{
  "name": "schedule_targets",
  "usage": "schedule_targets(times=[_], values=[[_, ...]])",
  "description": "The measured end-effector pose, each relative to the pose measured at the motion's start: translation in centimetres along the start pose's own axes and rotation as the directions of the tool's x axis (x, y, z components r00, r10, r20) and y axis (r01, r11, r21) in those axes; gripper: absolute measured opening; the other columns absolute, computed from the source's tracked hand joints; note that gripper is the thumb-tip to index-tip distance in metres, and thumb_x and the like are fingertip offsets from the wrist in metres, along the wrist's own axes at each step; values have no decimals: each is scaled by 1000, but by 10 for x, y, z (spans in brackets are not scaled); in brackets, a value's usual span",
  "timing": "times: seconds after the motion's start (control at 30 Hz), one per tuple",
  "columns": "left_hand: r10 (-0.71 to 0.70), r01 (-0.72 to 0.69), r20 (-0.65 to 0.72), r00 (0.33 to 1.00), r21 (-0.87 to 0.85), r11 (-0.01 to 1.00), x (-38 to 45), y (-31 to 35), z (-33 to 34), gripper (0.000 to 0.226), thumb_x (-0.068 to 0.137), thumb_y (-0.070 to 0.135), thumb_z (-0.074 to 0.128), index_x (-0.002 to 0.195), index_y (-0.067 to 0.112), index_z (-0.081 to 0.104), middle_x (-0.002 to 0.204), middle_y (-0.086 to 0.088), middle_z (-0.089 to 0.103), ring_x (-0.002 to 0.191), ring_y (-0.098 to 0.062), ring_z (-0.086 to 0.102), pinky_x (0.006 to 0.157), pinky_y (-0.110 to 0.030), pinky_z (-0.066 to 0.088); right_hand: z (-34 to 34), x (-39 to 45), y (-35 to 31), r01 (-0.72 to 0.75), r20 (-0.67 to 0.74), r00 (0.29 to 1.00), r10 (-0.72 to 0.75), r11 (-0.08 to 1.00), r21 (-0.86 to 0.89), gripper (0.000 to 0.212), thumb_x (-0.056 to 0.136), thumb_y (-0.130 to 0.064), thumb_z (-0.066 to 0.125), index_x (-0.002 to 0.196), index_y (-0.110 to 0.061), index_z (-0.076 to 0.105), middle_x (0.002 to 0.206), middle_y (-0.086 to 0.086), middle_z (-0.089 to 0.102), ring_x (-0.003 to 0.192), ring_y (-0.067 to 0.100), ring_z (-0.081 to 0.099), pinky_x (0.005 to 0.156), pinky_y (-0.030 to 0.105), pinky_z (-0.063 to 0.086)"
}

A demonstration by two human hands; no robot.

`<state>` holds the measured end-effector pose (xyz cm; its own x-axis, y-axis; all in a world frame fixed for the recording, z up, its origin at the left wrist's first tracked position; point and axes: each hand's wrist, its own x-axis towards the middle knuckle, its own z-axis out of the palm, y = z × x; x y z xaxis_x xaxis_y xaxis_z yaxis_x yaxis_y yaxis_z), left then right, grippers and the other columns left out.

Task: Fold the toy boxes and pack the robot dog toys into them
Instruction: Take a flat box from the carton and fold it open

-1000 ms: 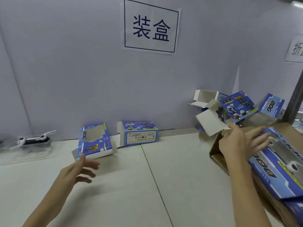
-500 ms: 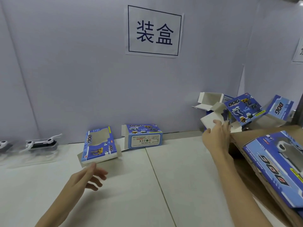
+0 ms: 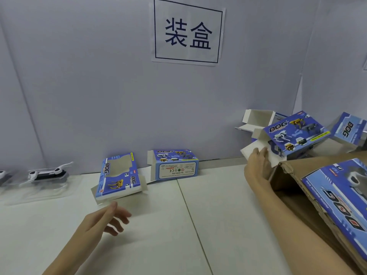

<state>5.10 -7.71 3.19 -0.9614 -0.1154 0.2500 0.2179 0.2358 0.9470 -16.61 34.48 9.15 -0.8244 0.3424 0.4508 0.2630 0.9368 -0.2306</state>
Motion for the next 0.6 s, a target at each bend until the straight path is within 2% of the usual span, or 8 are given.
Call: schedule_targets(times=[0.07,0.1,0.2,0.3,0.4,0.47,0.53,0.6], values=[[-4,4,3,1000,8,1000,-2,1,-1,51,98,42,40,93,13,82,88,-16,74,75,-33,69,66,-33,58,4,0,-3,36,6,999,-35,997,-67,63,92,-11,71,146,-15,38,165,34,8,155,49,13,123,51,28],[-6,6,0,1000,10,1000,-3,2,-2,51,98,43,40,93,14,82,88,-16,74,74,-32,70,66,-33,58,7,0,-4,64,15,998,-63,992,-111,58,93,-15,69,143,-20,42,165,35,3,155,50,7,125,53,22],[-8,8,-13,1000,7,1000,-4,4,-3,50,98,43,41,94,15,82,88,-16,75,74,-30,70,68,-37,58,15,1,-3,145,56,989,-136,961,-235,47,99,-32,62,143,-31,45,164,31,12,154,47,14,123,52,23],[-1,1,-13,1000,12,1000,-3,5,-2,50,99,42,40,95,15,82,89,-16,75,75,-31,70,69,-37,57,19,3,-2,128,74,991,-115,970,-206,83,93,-58,66,157,-27,24,159,23,30,149,41,32,114,47,39],[-2,1,8,1000,30,1000,-2,2,-2,51,99,44,39,96,15,82,89,-15,75,75,-30,70,69,-34,58,25,5,-1,102,120,990,-80,976,-191,122,83,-71,70,162,-16,-4,164,25,19,151,43,27,113,51,40],[-5,4,18,1000,39,999,-2,1,-2,52,99,45,39,96,15,82,89,-15,75,76,-30,70,69,-34,58,26,2,-2,101,146,987,-66,964,-246,120,88,-59,70,162,-12,-11,165,30,10,152,48,19,116,59,35],[-2,1,21,1000,38,999,-2,0,-1,52,99,45,40,97,15,82,89,-15,75,76,-30,70,68,-33,58,25,-6,-8,101,151,987,-61,956,-276,96,98,-37,62,162,-7,-3,164,38,5,153,54,10,119,67,27],[-1,1,18,1000,36,999,-2,-1,-2,52,98,45,40,96,14,81,89,-15,75,75,-30,70,66,-31,57,23,-16,-17,125,135,986,-95,963,-239,71,106,-21,45,162,-2,5,165,38,8,155,51,9,121,67,22]])
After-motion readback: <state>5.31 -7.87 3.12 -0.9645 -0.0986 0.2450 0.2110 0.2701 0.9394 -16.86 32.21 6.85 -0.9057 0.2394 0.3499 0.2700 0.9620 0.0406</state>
